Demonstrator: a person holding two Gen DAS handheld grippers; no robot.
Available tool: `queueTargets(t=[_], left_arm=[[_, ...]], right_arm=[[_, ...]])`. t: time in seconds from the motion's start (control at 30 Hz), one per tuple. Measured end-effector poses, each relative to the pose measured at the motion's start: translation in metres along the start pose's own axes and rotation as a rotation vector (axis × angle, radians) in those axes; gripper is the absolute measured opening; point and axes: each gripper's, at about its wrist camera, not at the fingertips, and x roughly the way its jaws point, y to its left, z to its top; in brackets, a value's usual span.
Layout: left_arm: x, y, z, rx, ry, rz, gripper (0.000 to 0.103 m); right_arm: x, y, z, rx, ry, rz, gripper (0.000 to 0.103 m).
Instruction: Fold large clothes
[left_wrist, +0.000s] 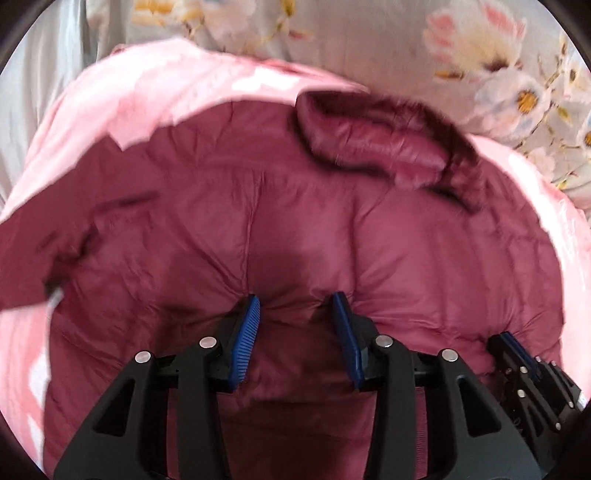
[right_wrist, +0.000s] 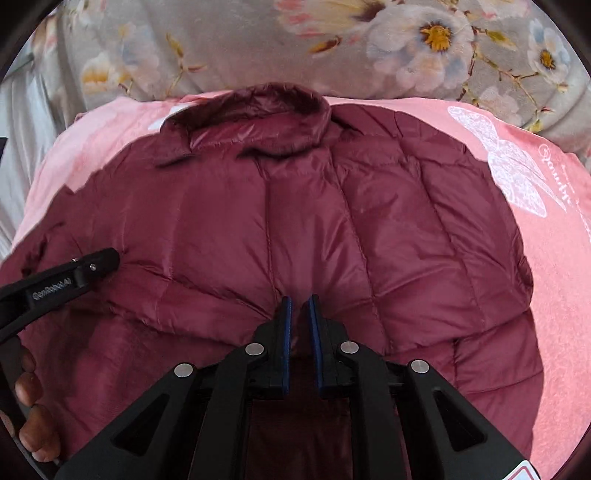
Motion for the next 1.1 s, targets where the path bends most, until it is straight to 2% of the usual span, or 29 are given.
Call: queueTargets(t=[0.13, 0.23, 0.33, 0.43, 0.5, 0.57, 0.63, 0.7, 0.8, 0.87, 0.97, 1.1], left_arm=[[0.002, -0.002, -0.011, 0.029, -0.055, 0.015, 0.042], [0.002, -0.002, -0.013, 0.036, -0.072, 0.015, 0.042], [0.0, 0.002, -0.014, 0.045, -0.073, 0.004, 0.044], [-0.011, 0.007, -0.015, 0.065, -0.067, 0.02, 0.045], [-0.022, 0.015, -0.012, 0.051, -0.066, 0.008, 0.044], [-0.037, 0.026, 0.0, 0.017, -0.092, -0.014, 0.045], [-0.044, 0.031, 0.018, -0.009, -0.112, -0.008, 0.05], [-0.043, 0.034, 0.04, -0.04, -0.123, 0.02, 0.052], [-0.024, 0.035, 0.063, -0.062, -0.102, 0.076, 0.052], [-0.005, 0.04, 0.068, -0.087, -0.055, 0.088, 0.052], [0.017, 0.047, 0.064, -0.12, -0.006, 0.102, 0.052], [0.025, 0.047, 0.056, -0.115, -0.018, 0.117, 0.053]], right_arm=[[0.002, -0.011, -0.002, 0.053, 0.002, 0.041, 0.007], [0.001, -0.021, -0.007, 0.097, -0.006, 0.065, 0.001], [-0.008, -0.035, -0.013, 0.133, -0.007, 0.075, 0.0], [-0.02, -0.059, -0.017, 0.183, 0.0, 0.047, 0.0], [-0.03, -0.077, -0.017, 0.217, -0.007, -0.015, 0.003], [-0.039, -0.09, -0.008, 0.241, -0.042, -0.06, 0.006], [-0.044, -0.098, 0.013, 0.255, -0.068, -0.056, 0.013], [-0.045, -0.097, 0.044, 0.253, -0.121, -0.037, 0.013], [-0.029, -0.088, 0.075, 0.177, -0.147, -0.128, 0.013], [-0.005, -0.091, 0.088, 0.176, -0.113, -0.153, 0.013], [0.024, -0.102, 0.09, 0.2, -0.05, -0.176, 0.013], [0.04, -0.101, 0.08, 0.167, -0.027, -0.201, 0.011]])
